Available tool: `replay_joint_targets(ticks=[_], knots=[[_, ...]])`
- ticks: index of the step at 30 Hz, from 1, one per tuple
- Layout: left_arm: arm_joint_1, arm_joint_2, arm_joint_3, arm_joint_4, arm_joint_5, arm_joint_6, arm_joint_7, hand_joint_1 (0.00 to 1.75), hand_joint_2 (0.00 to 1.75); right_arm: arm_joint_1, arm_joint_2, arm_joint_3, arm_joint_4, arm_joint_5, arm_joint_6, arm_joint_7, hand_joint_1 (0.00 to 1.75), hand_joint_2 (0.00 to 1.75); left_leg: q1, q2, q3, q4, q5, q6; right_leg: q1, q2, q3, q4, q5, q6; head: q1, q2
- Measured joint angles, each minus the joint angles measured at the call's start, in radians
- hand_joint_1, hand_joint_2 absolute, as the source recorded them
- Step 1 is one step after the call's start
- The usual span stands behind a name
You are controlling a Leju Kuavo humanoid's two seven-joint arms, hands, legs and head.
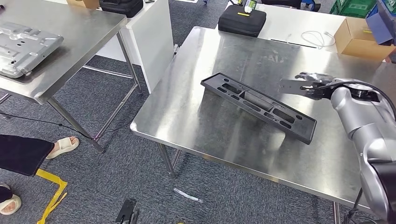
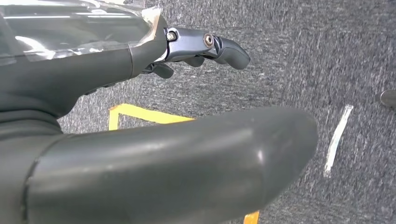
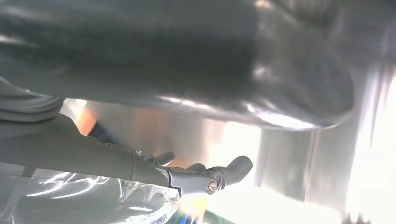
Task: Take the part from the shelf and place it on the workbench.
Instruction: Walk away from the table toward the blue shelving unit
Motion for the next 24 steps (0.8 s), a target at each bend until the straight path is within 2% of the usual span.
replay_joint_targets(ticks=[3,6,11,13,16,18,21,24], knots=[[0.012,0.000,0.000,0.000,0.009,0.016,-0.023,0.00,0.00,-0.004,-0.022,0.001,-0.041,-0.034,-0.162,0.027,0.00,0.00,0.000,0.000,0.000,0.000,0.000,0.000,0.000,0.000,0.000,0.000,0.000,0.000,0.000,0.000],[0.022,-0.002,0.000,0.000,0.016,0.028,-0.042,0.00,0.00,0.008,-0.047,-0.011,-0.081,-0.033,-0.347,0.107,0.00,0.00,0.000,-0.001,0.000,0.000,0.000,0.000,0.000,-0.001,0.000,0.000,0.000,0.000,0.000,0.000],[0.029,-0.005,0.001,0.000,0.026,0.038,-0.065,0.00,0.00,0.038,-0.087,-0.037,-0.119,-0.029,-0.528,0.176,0.00,0.00,0.000,0.000,0.000,0.000,0.000,0.000,0.000,-0.001,-0.001,0.000,0.000,0.000,0.000,0.000],[0.032,-0.008,0.002,0.000,0.035,0.040,-0.094,0.00,0.00,0.065,-0.110,-0.073,-0.128,-0.063,-0.672,0.185,0.00,0.00,0.000,-0.003,0.000,0.001,-0.001,0.001,0.000,-0.002,0.000,0.000,0.000,0.000,0.000,0.000],[0.043,-0.011,0.004,0.000,0.048,0.039,-0.136,0.00,0.00,0.114,-0.161,-0.171,-0.131,-0.167,-0.899,0.131,0.00,0.00,0.000,-0.008,-0.002,0.001,-0.001,0.001,0.000,-0.007,0.000,-0.001,-0.001,0.000,0.000,0.000],[0.051,-0.012,0.004,0.000,0.054,0.039,-0.153,0.00,0.00,0.155,-0.200,-0.250,-0.131,-0.247,-1.004,0.078,0.00,0.00,0.000,-0.010,-0.003,0.001,-0.002,0.002,0.000,-0.008,0.000,-0.001,-0.001,0.001,0.000,0.000],[0.061,-0.012,0.004,0.000,0.059,0.040,-0.165,0.00,0.00,0.230,-0.261,-0.372,-0.134,-0.366,-1.075,0.004,0.00,0.00,0.000,-0.010,-0.003,0.002,-0.004,0.005,0.000,-0.008,0.000,-0.001,-0.002,0.003,0.000,0.000],[0.066,-0.011,0.004,0.001,0.063,0.040,-0.172,0.00,0.00,0.315,-0.320,-0.477,-0.147,-0.443,-1.084,-0.049,0.00,0.00,-0.001,-0.010,-0.003,0.002,-0.005,0.007,0.000,-0.007,0.000,-0.001,-0.003,0.004,0.000,0.000]])
